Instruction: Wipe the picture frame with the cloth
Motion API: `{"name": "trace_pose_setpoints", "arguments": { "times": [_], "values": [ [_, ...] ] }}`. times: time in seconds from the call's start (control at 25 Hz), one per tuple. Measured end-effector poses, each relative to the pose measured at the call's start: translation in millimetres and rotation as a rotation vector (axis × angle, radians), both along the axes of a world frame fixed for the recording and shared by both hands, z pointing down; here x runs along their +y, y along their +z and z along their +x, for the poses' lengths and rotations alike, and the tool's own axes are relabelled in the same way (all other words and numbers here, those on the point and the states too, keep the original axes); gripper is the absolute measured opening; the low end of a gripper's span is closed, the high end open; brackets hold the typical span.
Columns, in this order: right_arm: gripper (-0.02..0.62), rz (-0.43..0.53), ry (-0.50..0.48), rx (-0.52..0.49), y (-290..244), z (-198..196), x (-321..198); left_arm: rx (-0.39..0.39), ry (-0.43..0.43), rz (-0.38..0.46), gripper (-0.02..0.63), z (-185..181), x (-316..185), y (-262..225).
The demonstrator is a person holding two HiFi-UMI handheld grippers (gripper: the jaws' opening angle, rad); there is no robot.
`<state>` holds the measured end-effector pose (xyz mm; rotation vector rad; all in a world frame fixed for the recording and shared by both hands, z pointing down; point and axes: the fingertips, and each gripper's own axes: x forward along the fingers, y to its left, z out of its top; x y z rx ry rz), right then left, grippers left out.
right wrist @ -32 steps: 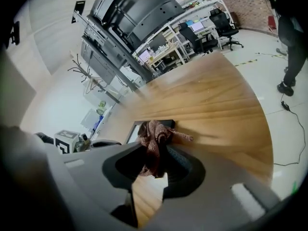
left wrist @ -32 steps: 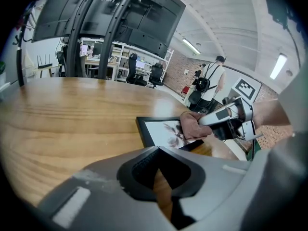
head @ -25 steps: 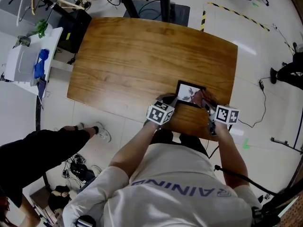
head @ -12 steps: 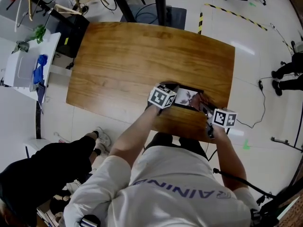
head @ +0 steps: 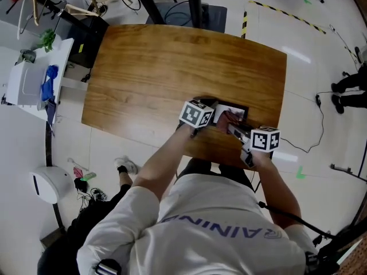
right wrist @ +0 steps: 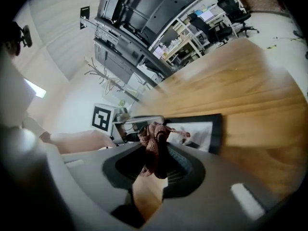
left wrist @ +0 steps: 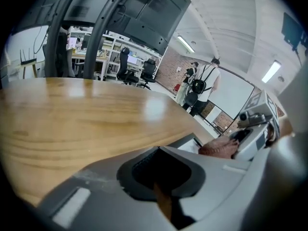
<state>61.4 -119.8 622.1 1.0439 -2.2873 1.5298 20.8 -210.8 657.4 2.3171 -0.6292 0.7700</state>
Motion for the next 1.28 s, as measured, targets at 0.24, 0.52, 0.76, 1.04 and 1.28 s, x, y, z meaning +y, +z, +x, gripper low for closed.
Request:
{"name": "trace_pose_setpoints", "arguments": {
  "times": [0.24, 0.52, 0.76, 1.04, 1.28],
  "values": [
    [0.11, -0.025, -0.114, 0.004, 16.3, -49.0, 0.4, 0.004, -0.008, 0.002, 0.003, 1.7, 1.0, -1.2],
    [0.11, -0.045, -0.084, 0.016, 25.8, -47.3, -4.0, 0.013, -0.017, 0.008, 0.004, 0.1, 1.4, -0.7],
    [0.112, -0.067, -0.02, 0.052, 25.8, -11.2, 6.4, 0.005, -0.011, 0.024, 0.005, -0.6, 2.0, 2.8],
    [0.112, -0.089, 0.094, 0.068, 25.5, 45.7, 26.8, 0.003, -0.012, 0.028, 0.004, -2.8, 2.5, 3.1],
    [0.112, -0.099, 0.194, 0.072, 27.0, 87.8, 40.9, -0.001, -0.026, 0.053, 0.005, -4.3, 0.9, 2.4]
  ]
}}
